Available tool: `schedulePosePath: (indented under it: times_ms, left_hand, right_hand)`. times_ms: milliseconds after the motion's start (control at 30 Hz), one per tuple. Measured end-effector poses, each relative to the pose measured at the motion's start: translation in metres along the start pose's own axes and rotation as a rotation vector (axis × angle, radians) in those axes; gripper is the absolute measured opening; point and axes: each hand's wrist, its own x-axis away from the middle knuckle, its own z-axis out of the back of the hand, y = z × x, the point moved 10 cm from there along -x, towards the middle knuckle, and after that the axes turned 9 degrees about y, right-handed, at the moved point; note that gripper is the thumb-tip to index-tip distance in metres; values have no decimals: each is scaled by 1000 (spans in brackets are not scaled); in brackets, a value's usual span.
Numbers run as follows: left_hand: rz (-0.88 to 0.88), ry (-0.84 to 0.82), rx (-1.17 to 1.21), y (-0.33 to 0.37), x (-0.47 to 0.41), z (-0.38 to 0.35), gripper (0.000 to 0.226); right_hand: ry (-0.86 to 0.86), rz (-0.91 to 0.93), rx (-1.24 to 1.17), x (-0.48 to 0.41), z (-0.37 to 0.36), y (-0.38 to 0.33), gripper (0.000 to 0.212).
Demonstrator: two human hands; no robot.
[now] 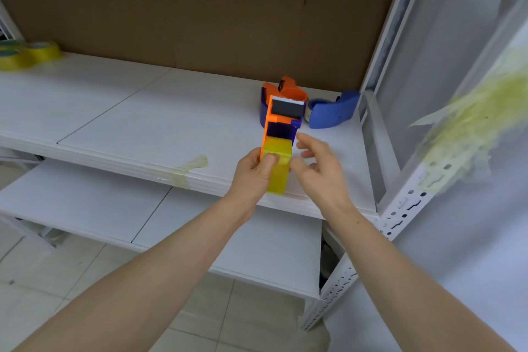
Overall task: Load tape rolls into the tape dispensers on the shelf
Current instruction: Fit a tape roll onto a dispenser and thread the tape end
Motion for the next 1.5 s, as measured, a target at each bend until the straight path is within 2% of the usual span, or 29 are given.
schedulePosePath:
  times_ms: [100,200,500,667,767,1000,1100,1200,1267,1300,1400,1500]
  left_hand:
    - [-36,-23,-53,0,-1,-2,11]
    - [-82,-16,-93,3,-2,-3,12]
    - [-143,-34,-148,7,1,-5,12]
    - [-228,-68,-198,13,4,-9,16]
    - [-246,-68,-231,14,5,-9,23]
    - [-246,-60,-282,11,9,-7,3]
    - [-178,-44,-215,9,5,-5,5]
    - [-100,-10,-128,8,3,-2,11]
    - [-51,-13,-77,6,3,-3,16]
    - [-30,-10,-54,5,2,-3,17]
    - [-26,16,-53,5,0,-1,18]
    - [-5,19,-48,3,-2,-1,16]
  right_hand:
    - [20,161,248,-11,-1,-16,38]
    - [-50,171,398,-14,-12,-15,38]
    - [120,70,147,-17,-5,-12,13]
    - [167,54,105,-14,0,-12,15]
    - [200,67,152,-12,5,-13,16]
    - [206,108,423,-5,2,-9,22]
    - [180,44,327,-5,0,1,20]
    - [126,-267,-53,-3,-7,31,36]
    - [29,-386,-250,4,-21,37,25]
    - [12,-348,-265,7,-23,31,18]
    - [12,-141,-192,11,-23,17,22]
    - [-13,-66,-113,13,-25,15,28]
